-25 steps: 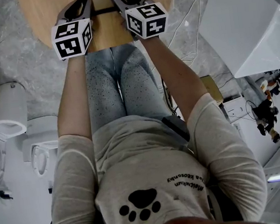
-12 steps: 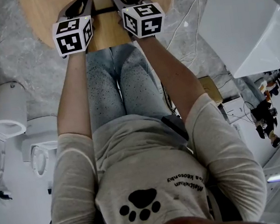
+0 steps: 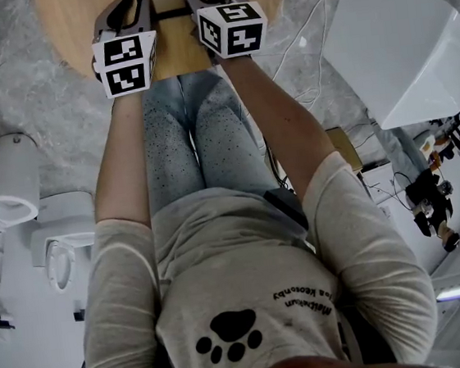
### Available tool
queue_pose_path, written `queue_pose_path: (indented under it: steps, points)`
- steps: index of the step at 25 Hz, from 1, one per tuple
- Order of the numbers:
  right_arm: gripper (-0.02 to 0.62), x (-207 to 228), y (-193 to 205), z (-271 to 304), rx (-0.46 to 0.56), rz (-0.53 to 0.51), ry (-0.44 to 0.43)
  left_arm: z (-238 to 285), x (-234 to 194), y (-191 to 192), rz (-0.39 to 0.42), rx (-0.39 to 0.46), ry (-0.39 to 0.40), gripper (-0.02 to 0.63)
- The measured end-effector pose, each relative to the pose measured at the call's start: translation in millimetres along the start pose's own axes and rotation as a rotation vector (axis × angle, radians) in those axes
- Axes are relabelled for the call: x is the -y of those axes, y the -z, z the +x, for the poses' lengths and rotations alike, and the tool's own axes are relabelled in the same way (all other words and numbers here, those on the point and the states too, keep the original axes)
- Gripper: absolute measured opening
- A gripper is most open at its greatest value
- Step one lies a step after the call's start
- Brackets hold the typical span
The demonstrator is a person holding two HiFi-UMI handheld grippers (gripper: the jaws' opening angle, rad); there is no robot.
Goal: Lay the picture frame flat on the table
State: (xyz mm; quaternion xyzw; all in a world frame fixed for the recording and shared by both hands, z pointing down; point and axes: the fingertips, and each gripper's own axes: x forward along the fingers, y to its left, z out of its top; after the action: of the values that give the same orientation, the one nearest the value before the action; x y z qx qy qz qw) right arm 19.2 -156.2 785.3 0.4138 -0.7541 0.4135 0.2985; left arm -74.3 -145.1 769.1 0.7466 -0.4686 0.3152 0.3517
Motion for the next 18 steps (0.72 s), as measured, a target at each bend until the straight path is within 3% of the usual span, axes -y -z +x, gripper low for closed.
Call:
queue_pose_path:
  steps: [1, 6, 13, 18]
  points:
    - [0.097, 1, 0, 1, 0.005, 0.003, 0.001, -1, 3, -1, 0.022, 0.012, -0.007, 0.038]
    - [0.132, 4, -3, -5, 0.024, -0.004, 0.01, -4, 13, 6, -0.016, 0.007, 0.007, 0.034]
    - [0.13, 4, -11, -20, 0.015, -0.034, 0.051, -9, 8, 2, -0.059, 0.013, 0.007, 0.034]
    - [0.063, 4, -11, -39, -0.019, -0.051, 0.092, -22, 16, -11, -0.074, 0.009, 0.041, 0.018]
